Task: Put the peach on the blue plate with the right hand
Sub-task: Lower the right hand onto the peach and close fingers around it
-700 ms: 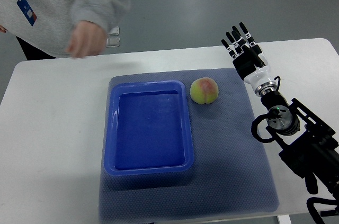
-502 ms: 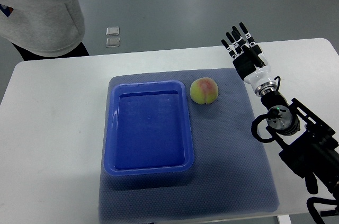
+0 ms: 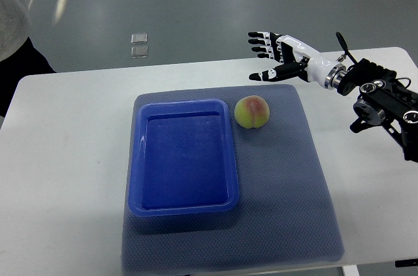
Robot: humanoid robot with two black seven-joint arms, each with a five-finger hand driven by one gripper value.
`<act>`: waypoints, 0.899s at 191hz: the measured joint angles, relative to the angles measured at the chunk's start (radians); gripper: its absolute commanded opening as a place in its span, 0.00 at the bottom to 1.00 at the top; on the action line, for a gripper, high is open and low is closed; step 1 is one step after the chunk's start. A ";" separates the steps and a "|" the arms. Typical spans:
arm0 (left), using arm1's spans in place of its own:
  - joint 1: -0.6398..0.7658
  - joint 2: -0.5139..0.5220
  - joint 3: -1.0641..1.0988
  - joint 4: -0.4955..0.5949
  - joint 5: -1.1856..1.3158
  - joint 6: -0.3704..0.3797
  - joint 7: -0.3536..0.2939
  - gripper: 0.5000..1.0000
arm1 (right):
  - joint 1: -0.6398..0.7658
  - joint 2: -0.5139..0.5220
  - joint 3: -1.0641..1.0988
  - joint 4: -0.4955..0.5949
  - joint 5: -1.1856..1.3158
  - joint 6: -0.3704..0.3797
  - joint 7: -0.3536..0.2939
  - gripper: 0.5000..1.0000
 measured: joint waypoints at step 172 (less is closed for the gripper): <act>-0.001 0.000 0.000 -0.001 0.001 -0.008 0.000 1.00 | 0.148 0.052 -0.345 0.000 -0.136 0.019 -0.155 0.80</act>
